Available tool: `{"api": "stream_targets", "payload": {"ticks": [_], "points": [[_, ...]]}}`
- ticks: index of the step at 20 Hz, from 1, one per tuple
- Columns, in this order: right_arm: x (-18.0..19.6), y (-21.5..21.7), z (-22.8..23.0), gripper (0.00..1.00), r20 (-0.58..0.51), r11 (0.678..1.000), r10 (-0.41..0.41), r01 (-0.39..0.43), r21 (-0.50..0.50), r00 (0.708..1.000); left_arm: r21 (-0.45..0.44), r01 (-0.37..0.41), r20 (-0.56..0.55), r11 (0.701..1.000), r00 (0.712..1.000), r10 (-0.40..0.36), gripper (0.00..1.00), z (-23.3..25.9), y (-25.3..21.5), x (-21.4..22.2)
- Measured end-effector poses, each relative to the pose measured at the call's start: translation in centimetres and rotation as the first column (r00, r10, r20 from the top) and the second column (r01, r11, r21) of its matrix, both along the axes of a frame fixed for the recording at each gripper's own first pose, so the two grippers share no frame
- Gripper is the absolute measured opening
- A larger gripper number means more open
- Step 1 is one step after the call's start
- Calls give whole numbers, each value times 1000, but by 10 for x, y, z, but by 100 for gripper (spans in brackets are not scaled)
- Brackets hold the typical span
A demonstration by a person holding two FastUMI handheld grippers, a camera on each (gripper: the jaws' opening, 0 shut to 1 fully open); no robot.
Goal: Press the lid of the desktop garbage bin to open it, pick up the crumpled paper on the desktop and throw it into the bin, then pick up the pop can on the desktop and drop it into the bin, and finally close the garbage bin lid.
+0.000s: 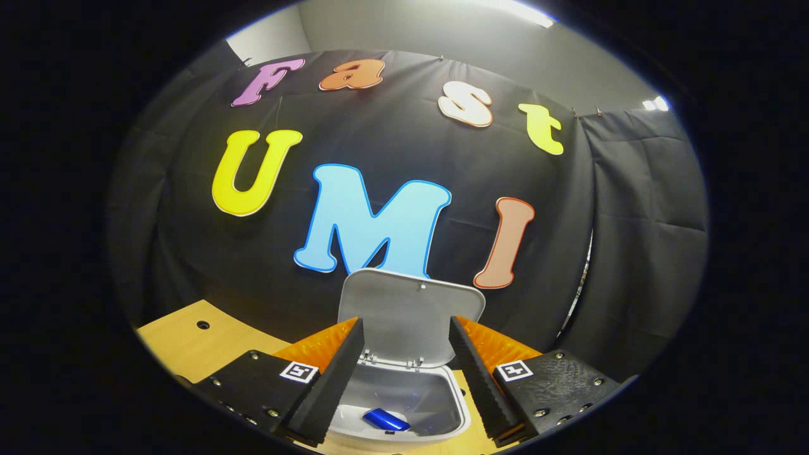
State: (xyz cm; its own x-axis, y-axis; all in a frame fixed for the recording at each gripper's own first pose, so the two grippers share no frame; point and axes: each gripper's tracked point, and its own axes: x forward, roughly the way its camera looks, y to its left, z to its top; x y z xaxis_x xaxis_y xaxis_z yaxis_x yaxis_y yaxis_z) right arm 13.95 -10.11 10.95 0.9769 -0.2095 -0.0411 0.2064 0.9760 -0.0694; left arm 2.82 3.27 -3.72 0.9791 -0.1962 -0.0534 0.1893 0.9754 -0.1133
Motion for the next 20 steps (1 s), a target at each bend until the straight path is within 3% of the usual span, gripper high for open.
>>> {"api": "stream_targets", "payload": {"ticks": [12, 20], "points": [[75, -31, 34, 87, 52, 998, -30, 27, 56, 998, -28, -91, 6, 995, 996, 91, 98, 2, 1, 14], [102, -39, 20, 87, 26, 982, -29, 24, 187, 999, -13, -153, -6, 988, 988, 153, 98, -3, 20, 13]]}}
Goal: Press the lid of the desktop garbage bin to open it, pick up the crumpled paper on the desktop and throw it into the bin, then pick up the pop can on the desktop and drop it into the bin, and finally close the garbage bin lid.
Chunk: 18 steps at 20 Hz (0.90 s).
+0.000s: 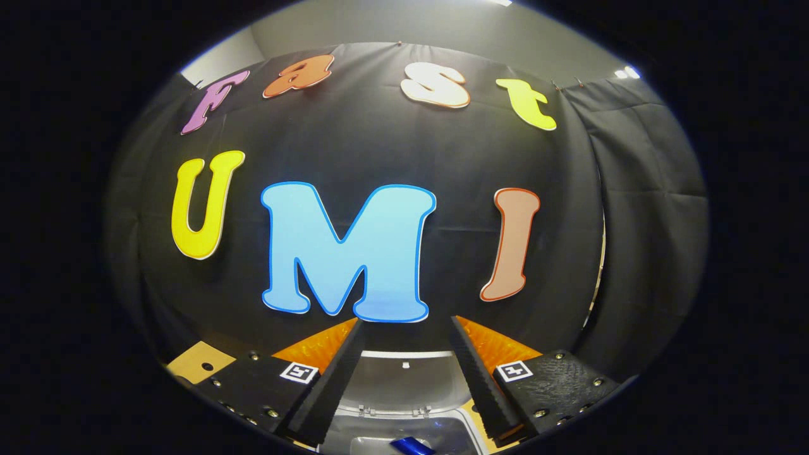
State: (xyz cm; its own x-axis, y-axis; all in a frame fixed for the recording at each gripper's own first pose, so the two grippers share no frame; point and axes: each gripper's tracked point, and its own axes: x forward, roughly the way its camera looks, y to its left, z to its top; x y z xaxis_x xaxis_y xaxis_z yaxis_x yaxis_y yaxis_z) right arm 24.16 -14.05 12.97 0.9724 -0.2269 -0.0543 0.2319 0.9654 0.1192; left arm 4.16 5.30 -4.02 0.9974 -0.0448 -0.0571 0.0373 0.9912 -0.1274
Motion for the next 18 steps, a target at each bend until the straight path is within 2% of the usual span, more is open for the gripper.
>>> {"api": "stream_targets", "payload": {"ticks": [4, 9, 11, 14, 18], "points": [[-4, 1, -4, 88, -3, 999, 21, -21, 23, 1000, 2, 2, 2, 1000, 1000, -2, 96, 1, -4, 0], [-26, 6, -11, 86, 12, 997, 53, -53, 55, 999, 34, 37, 4, 999, 999, -38, 98, 0, -21, -3], [-35, 8, -16, 88, 10, 996, 66, -67, 56, 998, 32, 52, 6, 998, 999, -52, 96, 0, -28, -5], [-50, 13, -23, 86, -9, 995, 88, -87, 45, 996, 13, 66, 0, 998, 998, -66, 98, -3, -34, -10], [-69, 19, -36, 88, -26, 994, 107, -106, 42, 994, 30, 71, 6, 997, 997, -71, 97, -2, -37, -15]]}}
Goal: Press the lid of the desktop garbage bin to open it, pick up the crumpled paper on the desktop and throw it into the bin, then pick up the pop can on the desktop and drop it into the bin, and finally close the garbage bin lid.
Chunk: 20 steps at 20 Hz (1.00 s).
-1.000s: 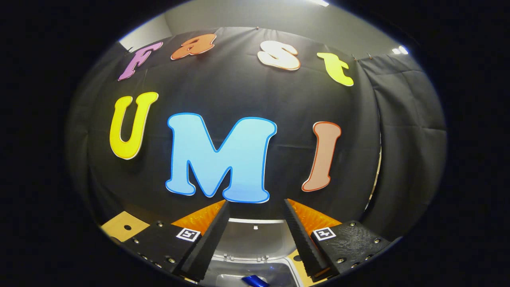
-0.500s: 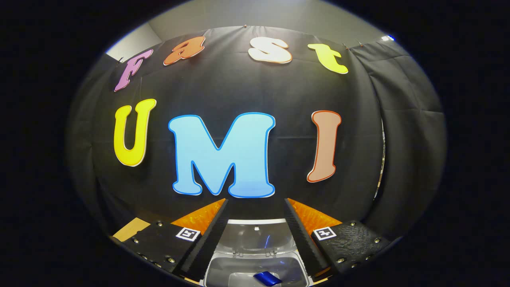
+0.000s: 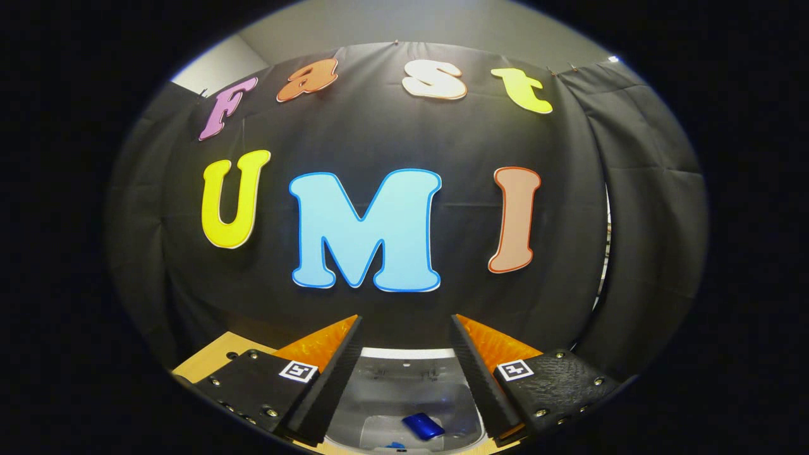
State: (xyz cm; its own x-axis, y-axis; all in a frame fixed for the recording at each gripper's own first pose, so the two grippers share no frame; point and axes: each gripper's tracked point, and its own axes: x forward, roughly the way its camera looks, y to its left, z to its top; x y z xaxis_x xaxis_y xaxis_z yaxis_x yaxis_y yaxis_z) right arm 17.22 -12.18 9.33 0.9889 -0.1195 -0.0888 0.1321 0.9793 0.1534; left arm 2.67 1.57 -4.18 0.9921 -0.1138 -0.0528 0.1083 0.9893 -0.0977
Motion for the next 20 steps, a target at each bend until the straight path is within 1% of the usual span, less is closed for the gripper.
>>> {"api": "stream_targets", "payload": {"ticks": [1, 3, 4, 7, 8, 12, 17, 20], "points": [[-4, 2, -4, 88, -5, 1000, 6, -6, -1, 1000, 1, 0, -1, 1000, 1000, 0, 99, -1, 0, -1], [-12, 4, -12, 88, -21, 1000, 18, -18, 0, 1000, -2, 1, -4, 1000, 1000, -1, 98, -3, 1, -3], [-15, 5, -17, 86, -33, 1000, 23, -23, 7, 999, -2, 0, -7, 1000, 1000, 0, 98, -4, 1, -3], [-23, 9, -30, 86, -62, 999, 26, -24, 27, 998, 0, 0, -11, 1000, 1000, 0, 98, -5, 1, -4], [-23, 10, -36, 88, -68, 999, 28, -26, 29, 997, 1, 1, -11, 1000, 1000, -1, 98, -6, 1, -5], [-22, 15, -65, 88, -136, 998, 36, -30, 48, 990, 10, 6, -11, 1000, 1000, -6, 98, -6, 0, -5], [-18, 21, -99, 88, -189, 997, 40, -26, 74, 981, 15, -2, -20, 1000, 1000, 2, 98, -8, 3, -3], [-17, 23, -111, 88, -161, 996, 27, -12, 89, 987, 22, -6, -22, 1000, 1000, 6, 99, -10, 5, -2]]}}
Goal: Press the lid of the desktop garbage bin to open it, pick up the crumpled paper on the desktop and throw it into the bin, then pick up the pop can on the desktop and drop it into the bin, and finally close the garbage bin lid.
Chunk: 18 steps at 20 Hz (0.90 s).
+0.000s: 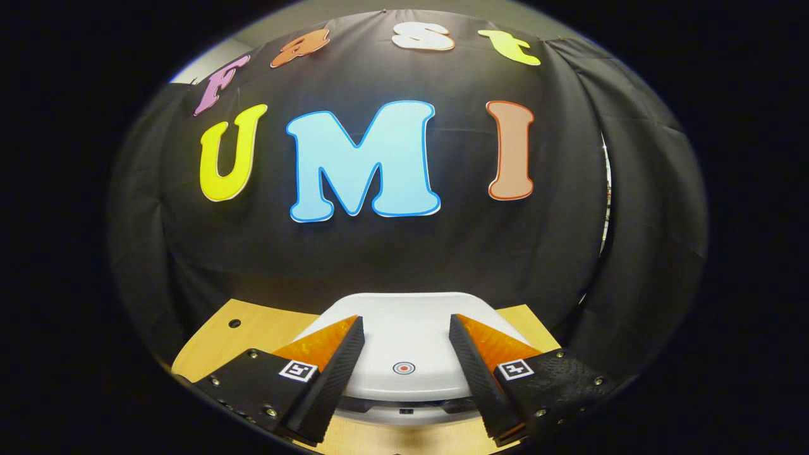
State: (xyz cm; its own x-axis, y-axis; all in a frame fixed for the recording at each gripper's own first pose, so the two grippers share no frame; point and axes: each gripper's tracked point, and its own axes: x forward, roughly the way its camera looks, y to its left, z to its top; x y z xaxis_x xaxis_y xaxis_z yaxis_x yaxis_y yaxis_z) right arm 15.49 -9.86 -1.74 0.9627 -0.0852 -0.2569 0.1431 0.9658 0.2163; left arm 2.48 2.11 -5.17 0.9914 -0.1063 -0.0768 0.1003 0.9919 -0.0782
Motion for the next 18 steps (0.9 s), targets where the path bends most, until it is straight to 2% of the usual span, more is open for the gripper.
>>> {"api": "stream_targets", "payload": {"ticks": [5, 7, 11, 18], "points": [[2, 1, -12, 90, 47, 999, -16, 17, -37, 999, -2, 6, -18, 1000, 1000, -6, 99, -6, -2, 6], [2, 1, -17, 96, 58, 999, -16, 17, -27, 998, -4, 11, -18, 1000, 1000, -11, 98, -6, -6, 9], [6, 1, -24, 96, 89, 999, -19, 22, -35, 996, 17, 16, -13, 1000, 1000, -15, 98, -6, -10, 11], [6, 2, -31, 96, 124, 997, -46, 52, -51, 991, 1, 13, -31, 1000, 999, -13, 99, -11, -13, 16]]}}
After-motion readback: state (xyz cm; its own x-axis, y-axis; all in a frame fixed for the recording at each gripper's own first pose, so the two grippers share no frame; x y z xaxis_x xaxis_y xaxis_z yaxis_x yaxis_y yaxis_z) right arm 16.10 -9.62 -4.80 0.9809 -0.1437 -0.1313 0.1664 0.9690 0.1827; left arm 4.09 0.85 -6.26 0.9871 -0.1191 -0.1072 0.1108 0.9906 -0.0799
